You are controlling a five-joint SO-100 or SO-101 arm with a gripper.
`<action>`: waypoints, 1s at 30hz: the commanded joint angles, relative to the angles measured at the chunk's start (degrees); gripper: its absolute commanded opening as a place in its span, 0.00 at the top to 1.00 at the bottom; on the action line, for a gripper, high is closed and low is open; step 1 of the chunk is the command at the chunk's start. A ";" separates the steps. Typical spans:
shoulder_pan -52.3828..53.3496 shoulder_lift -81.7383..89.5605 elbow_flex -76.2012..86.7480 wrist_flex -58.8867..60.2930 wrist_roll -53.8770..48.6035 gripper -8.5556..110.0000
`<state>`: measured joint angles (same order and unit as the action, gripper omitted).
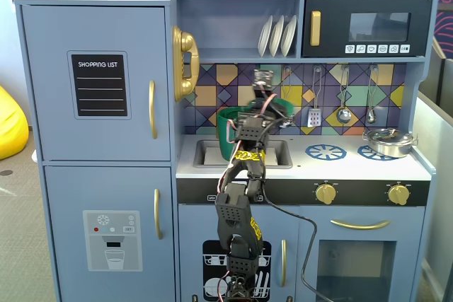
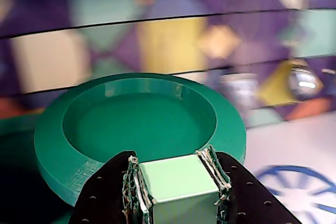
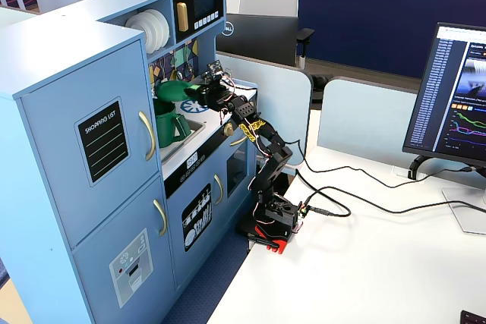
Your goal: Pick up the lid from the counter and put it on the green recipient
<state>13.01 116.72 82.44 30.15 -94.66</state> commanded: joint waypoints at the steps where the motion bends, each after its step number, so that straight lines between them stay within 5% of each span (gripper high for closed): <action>1: -5.01 4.04 -6.50 2.20 -2.02 0.93; 30: -9.76 -2.90 -8.96 3.43 -3.69 0.93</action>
<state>2.46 113.38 77.08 34.10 -98.26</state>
